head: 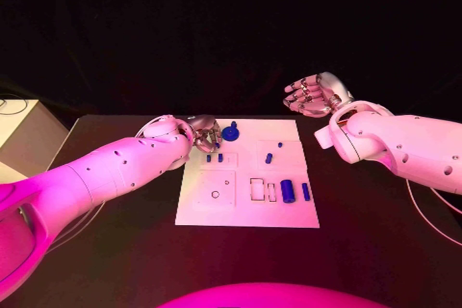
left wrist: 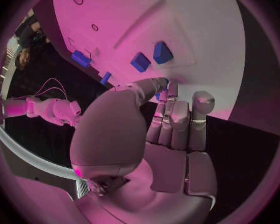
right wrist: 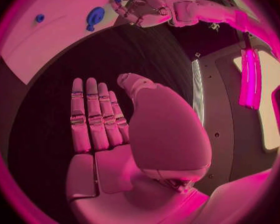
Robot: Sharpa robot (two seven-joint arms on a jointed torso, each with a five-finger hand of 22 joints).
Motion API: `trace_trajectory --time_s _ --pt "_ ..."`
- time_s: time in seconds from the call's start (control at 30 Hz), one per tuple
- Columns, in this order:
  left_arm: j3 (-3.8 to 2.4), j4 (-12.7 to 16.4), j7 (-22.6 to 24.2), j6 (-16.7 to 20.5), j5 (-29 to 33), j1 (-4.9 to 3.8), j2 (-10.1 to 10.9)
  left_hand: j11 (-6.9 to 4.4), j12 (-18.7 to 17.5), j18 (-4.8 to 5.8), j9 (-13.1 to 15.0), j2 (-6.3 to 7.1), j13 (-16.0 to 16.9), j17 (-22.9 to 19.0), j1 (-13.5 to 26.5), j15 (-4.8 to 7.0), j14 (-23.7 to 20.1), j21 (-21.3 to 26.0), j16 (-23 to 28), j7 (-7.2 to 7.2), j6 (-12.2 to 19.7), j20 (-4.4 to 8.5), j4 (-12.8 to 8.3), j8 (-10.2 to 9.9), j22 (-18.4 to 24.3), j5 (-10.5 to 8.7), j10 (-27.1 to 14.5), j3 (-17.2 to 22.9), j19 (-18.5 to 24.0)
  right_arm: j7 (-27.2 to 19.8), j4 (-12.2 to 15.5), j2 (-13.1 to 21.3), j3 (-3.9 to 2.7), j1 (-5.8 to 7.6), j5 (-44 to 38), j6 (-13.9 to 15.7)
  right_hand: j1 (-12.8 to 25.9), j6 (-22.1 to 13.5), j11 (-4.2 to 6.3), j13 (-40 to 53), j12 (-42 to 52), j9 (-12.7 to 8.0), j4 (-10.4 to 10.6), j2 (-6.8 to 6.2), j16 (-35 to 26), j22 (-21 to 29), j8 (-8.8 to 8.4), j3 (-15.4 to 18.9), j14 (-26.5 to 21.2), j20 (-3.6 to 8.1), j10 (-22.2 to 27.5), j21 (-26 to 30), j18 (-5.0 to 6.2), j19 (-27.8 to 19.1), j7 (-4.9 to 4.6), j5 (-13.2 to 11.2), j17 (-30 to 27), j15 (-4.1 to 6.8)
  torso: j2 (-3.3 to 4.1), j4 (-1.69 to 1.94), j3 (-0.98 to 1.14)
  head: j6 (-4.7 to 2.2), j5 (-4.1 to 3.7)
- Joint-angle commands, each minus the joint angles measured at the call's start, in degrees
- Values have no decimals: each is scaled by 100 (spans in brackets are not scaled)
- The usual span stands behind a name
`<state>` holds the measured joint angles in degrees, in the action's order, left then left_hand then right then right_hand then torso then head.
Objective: Assemble the parts on the task board
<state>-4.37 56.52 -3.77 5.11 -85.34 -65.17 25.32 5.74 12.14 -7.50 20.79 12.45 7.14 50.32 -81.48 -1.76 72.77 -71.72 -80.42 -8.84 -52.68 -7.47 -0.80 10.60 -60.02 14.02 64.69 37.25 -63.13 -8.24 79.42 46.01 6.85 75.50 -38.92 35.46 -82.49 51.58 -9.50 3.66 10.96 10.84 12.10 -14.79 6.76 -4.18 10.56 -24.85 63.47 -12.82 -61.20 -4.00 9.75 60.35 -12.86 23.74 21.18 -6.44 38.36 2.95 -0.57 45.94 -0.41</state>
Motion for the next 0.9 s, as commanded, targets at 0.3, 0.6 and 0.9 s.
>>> trace_trajectory --time_s 0.3,0.6,0.9 --pt "3 13 -108 151 -53 12 28 4 -48 -46 -14 30 15 -54 82 -6 -58 55 24 18 82 -2 12 -54 42 13 -40 -40 68 -64 7 9 -2 1 -46 -49 45 21 12 -6 -25 -6 2 -7 -40 10 -15 -45 31 -9 6 -11 77 -18 -36 14 -5 -17 11 0 -2 -4 -6" --pt "1 50 -127 204 -37 13 71 61 -131 -65 -19 111 14 -182 213 -53 -164 156 49 55 144 -41 78 -101 157 23 -198 -72 167 -65 9 13 -2 1 -46 -48 45 21 12 -6 -25 -6 2 -7 -40 10 -15 -45 31 -9 6 -11 77 -18 -36 14 -5 -17 2 1 -2 -3 -8" --pt "0 79 -190 163 -25 13 154 92 -164 -81 -21 153 15 -275 245 -82 -237 224 64 85 175 -69 94 -125 234 28 -290 -79 231 -35 2 28 -2 1 -65 -74 52 22 11 -5 -29 -6 -4 -10 -45 13 -15 -54 29 -10 4 -9 77 -21 -37 13 -9 -18 3 1 -5 -23 -7"
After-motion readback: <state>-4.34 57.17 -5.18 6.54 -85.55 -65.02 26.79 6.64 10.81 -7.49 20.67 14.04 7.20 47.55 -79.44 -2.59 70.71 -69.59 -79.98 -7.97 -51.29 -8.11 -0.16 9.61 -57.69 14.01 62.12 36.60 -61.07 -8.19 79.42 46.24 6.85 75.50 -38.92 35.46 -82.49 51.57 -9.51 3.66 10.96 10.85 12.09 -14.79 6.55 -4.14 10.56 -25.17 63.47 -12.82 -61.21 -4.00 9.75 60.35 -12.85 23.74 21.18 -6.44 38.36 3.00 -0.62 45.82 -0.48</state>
